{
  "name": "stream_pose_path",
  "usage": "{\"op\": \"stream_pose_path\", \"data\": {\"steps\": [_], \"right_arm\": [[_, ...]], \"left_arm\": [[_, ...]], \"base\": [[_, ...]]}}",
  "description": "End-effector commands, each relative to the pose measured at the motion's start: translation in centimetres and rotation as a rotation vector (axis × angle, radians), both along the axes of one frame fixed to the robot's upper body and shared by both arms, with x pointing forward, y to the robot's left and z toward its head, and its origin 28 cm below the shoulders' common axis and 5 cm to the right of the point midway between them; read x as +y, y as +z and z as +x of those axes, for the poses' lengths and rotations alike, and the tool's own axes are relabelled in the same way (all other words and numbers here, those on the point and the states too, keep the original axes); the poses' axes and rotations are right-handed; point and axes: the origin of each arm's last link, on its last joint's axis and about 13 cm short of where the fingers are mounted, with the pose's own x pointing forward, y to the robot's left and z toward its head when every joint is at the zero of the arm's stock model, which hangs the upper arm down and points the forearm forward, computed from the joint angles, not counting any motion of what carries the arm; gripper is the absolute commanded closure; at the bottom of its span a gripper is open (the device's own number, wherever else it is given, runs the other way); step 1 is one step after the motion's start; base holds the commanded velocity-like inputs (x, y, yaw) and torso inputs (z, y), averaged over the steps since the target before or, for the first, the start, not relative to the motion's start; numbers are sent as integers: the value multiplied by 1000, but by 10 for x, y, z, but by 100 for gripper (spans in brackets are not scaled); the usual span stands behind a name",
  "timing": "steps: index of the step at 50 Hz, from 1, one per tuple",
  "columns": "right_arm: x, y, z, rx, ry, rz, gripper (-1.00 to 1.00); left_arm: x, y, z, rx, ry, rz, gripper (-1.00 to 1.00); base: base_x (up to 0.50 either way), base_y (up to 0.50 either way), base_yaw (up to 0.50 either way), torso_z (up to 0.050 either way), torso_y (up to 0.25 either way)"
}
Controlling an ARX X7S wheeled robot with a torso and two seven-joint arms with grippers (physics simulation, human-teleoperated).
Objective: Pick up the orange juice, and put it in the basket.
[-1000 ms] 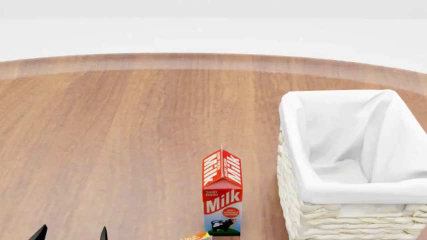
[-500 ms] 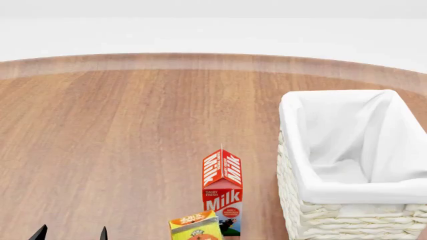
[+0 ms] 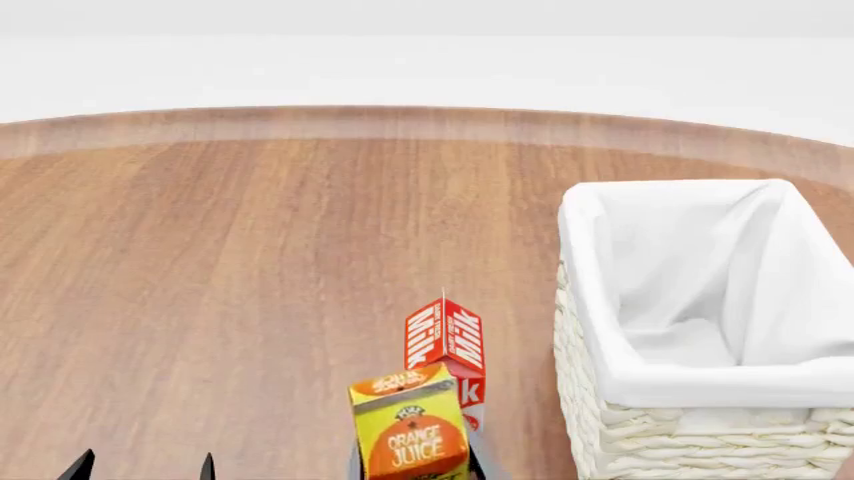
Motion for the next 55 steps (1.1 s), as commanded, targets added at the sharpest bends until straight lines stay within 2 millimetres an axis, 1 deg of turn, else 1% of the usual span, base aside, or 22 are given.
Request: {"op": "stream_pose_path", "data": {"steps": [1,11,18,41,49,55], "right_arm": [[-5,20,0,-70,-19,-10,100],[-7,34,1,-99,-26,-13,100],[-8,39,2,-111,-32,-19,100],[-17,77,9,-187,-81,-28,100],[-20,82,13,-197,-99,-35,100],[-23,91,14,-215,-117,-45,100]], "left_arm": [[0,0,0,0,0,0,-100],[0,0,0,0,0,0,-100],[0,0,0,0,0,0,-100],[0,0,0,0,0,0,-100],[0,0,0,0,0,0,-100],[0,0,0,0,0,0,-100]], "base": [[0,0,0,0,0],[0,0,0,0,0],[0,0,0,0,1],[0,0,0,1,0],[0,0,0,0,1],[0,0,0,0,0]]}}
